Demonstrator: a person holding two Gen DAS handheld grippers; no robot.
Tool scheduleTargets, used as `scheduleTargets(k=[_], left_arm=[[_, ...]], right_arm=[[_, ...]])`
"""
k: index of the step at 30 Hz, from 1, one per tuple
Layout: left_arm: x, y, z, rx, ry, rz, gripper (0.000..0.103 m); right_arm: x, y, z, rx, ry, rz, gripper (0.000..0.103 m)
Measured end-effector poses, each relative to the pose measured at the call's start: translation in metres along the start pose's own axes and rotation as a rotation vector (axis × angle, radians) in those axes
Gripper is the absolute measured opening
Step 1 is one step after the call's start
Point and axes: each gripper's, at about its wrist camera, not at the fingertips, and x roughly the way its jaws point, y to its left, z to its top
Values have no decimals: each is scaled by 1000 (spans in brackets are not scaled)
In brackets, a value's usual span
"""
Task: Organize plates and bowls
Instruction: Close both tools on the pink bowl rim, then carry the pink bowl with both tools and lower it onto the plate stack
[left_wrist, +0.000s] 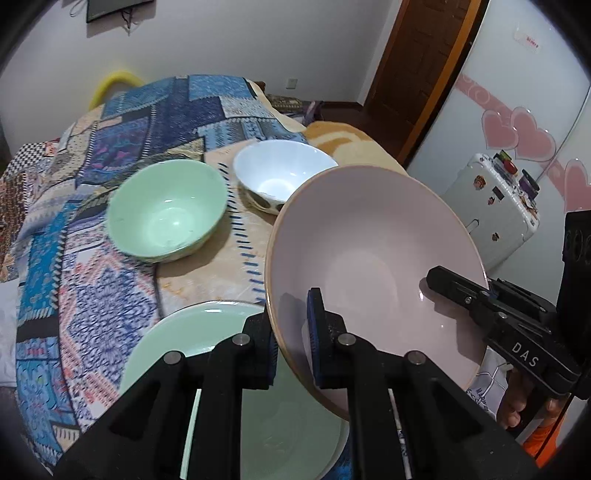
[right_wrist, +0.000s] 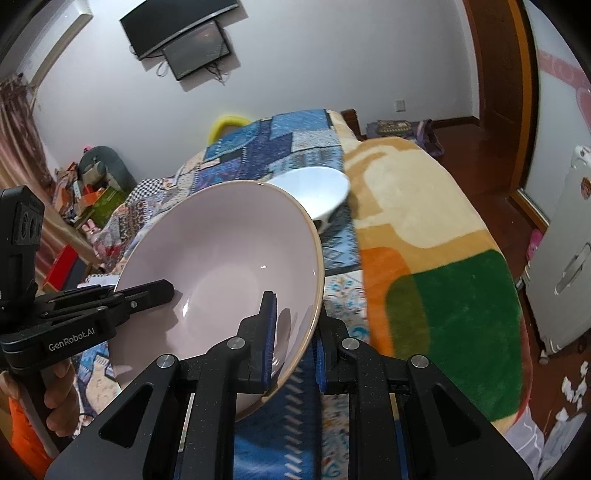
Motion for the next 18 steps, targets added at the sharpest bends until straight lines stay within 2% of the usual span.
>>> scheduleTargets(k=[18], left_arm=[[-88, 71, -50, -117, -97, 63, 13]], right_arm=[[4, 95, -12, -139, 1, 79, 16]])
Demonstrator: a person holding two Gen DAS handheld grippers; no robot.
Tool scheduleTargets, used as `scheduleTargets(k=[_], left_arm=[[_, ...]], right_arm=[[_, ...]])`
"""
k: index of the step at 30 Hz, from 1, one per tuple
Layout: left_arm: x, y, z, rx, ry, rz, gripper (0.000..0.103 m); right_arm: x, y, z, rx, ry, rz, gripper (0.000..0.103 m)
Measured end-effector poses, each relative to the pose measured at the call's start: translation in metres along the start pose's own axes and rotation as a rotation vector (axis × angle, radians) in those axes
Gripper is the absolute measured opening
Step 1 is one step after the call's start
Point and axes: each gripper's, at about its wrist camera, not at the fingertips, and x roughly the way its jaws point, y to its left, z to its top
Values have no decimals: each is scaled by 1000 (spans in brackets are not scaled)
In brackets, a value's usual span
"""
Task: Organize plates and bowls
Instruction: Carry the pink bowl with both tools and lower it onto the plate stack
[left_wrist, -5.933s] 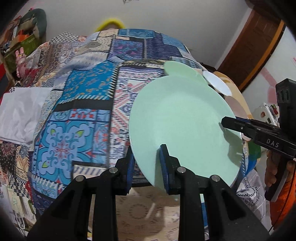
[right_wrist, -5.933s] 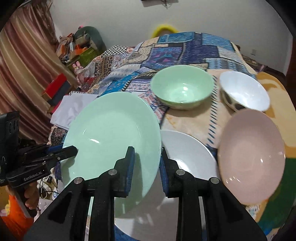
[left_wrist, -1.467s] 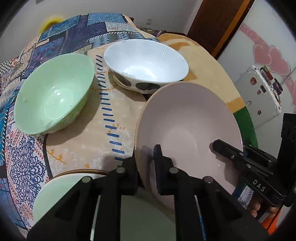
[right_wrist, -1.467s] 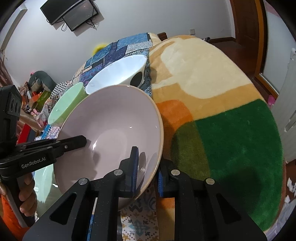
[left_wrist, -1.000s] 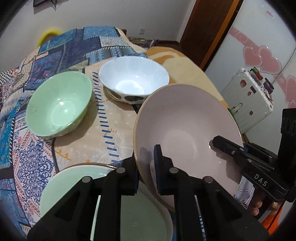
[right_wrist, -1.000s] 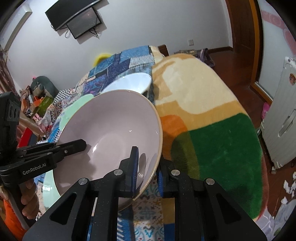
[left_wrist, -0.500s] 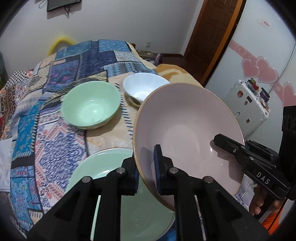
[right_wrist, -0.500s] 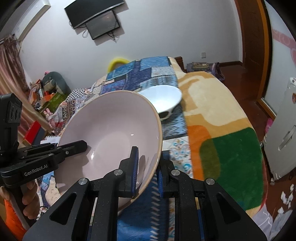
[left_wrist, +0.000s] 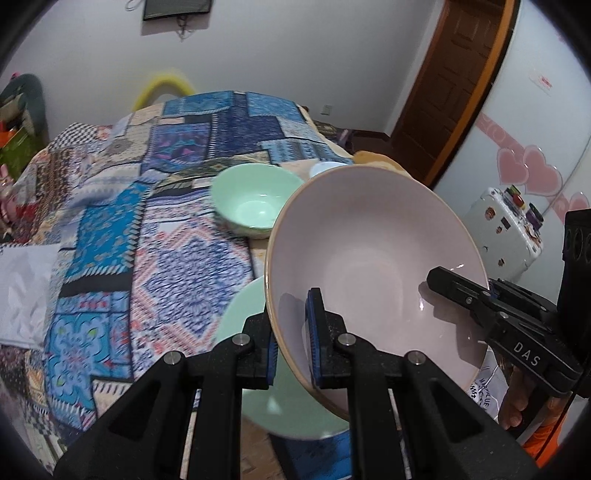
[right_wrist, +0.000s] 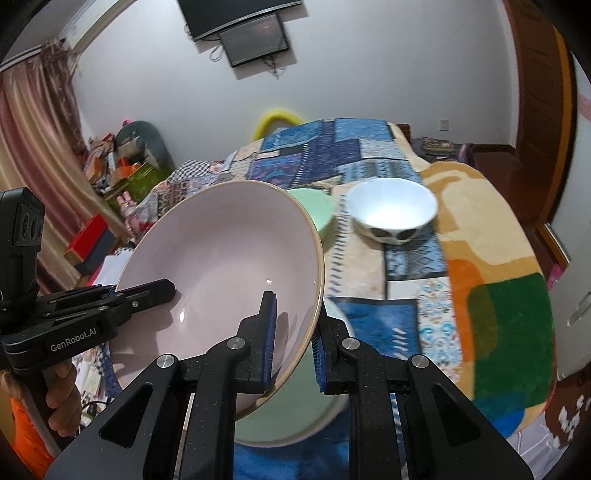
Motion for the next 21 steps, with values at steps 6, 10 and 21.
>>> scheduleTargets(k=[6, 10, 21], left_arm=[[-22, 31, -16, -51, -17, 27, 13], [-37, 54, -28, -92, -29, 44, 13], [-64, 114, -59, -187, -33, 111, 13]], right_arm=[[10, 34, -4, -53, 21, 32, 16], [17, 55, -7, -88, 37, 50, 16], [45, 109, -18, -156, 93, 118, 16]])
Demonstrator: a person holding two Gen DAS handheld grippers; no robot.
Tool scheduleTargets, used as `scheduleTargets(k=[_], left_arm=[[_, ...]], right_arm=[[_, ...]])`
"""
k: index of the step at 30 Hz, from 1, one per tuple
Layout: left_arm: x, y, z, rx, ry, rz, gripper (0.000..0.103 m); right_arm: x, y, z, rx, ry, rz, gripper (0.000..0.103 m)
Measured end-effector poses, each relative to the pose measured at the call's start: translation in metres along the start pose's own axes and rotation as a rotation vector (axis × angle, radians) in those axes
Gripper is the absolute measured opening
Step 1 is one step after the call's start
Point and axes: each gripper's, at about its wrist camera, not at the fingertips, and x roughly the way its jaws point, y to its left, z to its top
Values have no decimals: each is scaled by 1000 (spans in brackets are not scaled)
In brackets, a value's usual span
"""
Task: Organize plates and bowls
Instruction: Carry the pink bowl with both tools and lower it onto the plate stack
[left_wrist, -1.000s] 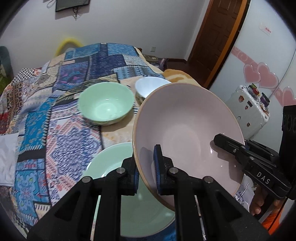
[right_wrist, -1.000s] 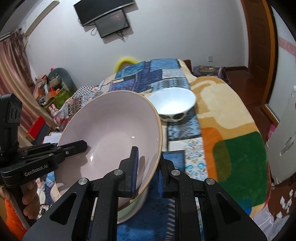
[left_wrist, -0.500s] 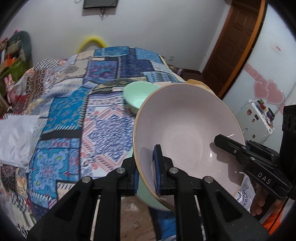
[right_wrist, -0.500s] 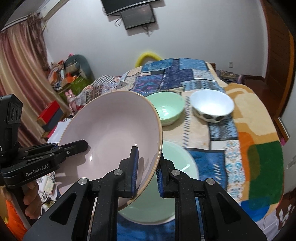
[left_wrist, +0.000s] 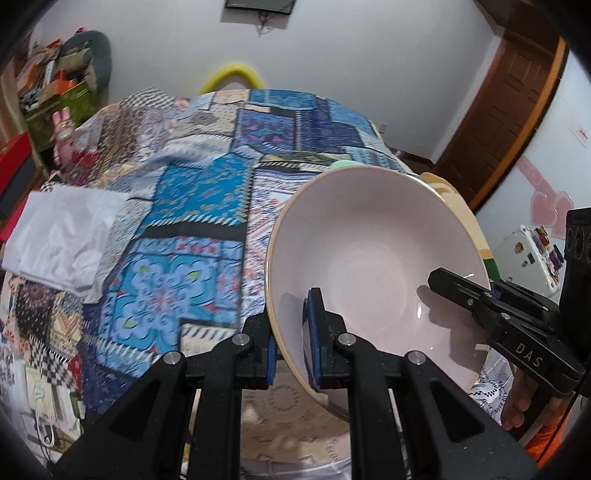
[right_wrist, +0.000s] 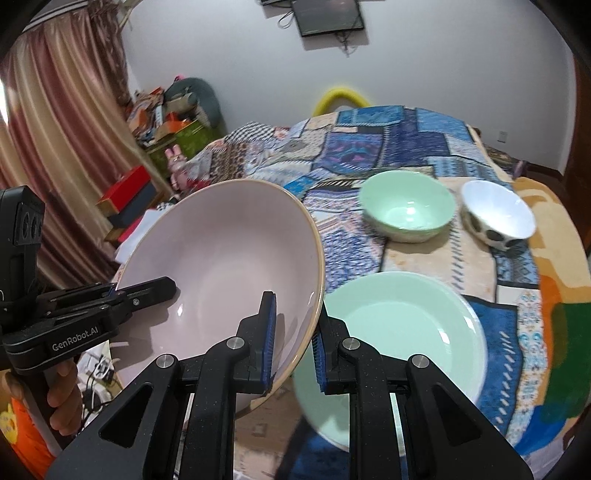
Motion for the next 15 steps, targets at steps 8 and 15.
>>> scheduleTargets(k=[8, 15], left_arm=[[6, 38, -14, -48, 28, 51, 14], [30, 63, -23, -93, 81, 67, 14]], right_arm=[[36, 22, -6, -18, 76, 39, 17], [68, 29, -10, -26, 148, 44, 17]])
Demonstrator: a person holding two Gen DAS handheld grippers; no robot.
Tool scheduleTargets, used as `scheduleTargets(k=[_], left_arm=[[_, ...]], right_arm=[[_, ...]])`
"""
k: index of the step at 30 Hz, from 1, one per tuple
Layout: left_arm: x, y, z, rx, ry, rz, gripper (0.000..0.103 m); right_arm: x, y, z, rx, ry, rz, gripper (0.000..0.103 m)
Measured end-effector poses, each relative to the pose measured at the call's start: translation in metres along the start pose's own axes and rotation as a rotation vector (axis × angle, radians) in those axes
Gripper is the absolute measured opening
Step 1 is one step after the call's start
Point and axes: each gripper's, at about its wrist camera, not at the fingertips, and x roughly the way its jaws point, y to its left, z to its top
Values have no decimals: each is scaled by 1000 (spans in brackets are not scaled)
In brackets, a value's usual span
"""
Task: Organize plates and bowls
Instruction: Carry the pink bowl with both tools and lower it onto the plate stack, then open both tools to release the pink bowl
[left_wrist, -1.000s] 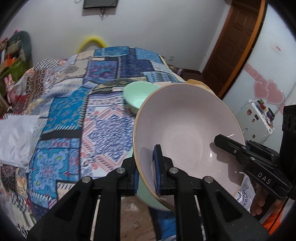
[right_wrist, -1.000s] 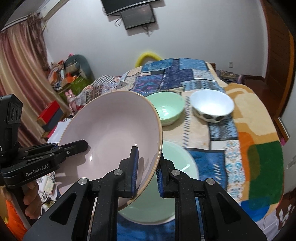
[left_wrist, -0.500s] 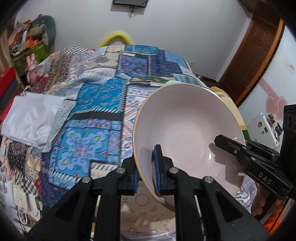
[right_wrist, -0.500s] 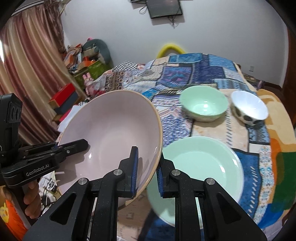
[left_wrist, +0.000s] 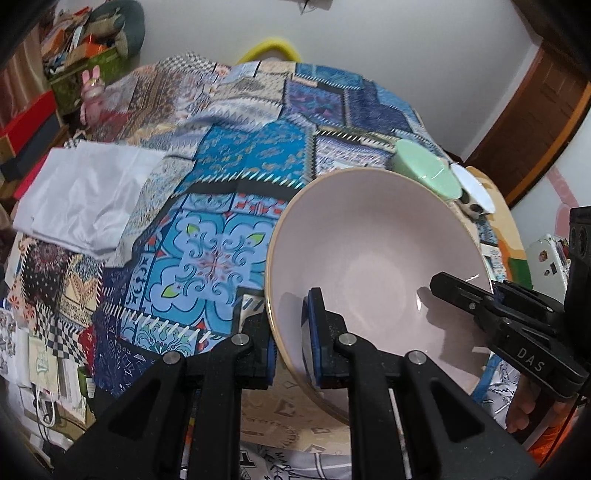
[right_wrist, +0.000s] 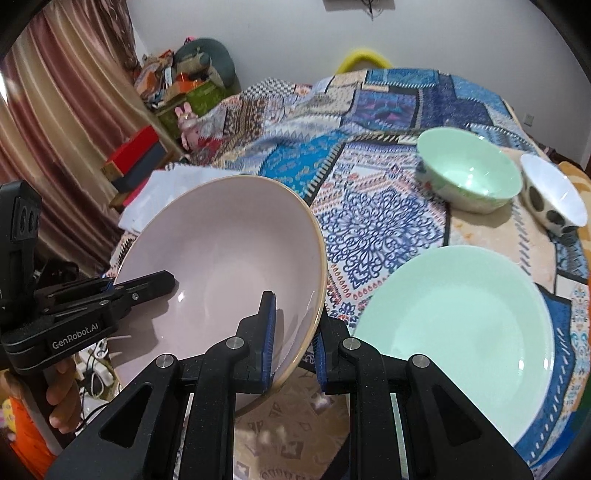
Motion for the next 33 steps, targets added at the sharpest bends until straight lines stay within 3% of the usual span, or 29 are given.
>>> scheduleTargets(k=[15, 26, 28, 30, 33], left_arm=[[58, 33, -5, -57, 106, 13, 15], [61, 25, -10, -9, 96, 69, 17], [55, 22, -8, 6, 89, 76, 26], [47, 22, -7, 5, 65, 83, 47], [31, 18, -3, 17, 13, 103, 52]], right_arm=[[53, -2, -7, 0, 125, -2, 17], [41, -6, -5, -30, 105, 2, 20], [33, -8, -3, -27, 88, 9, 24], [24, -11, -1, -24, 70, 12, 30], [9, -14, 3, -25, 32, 1, 39]])
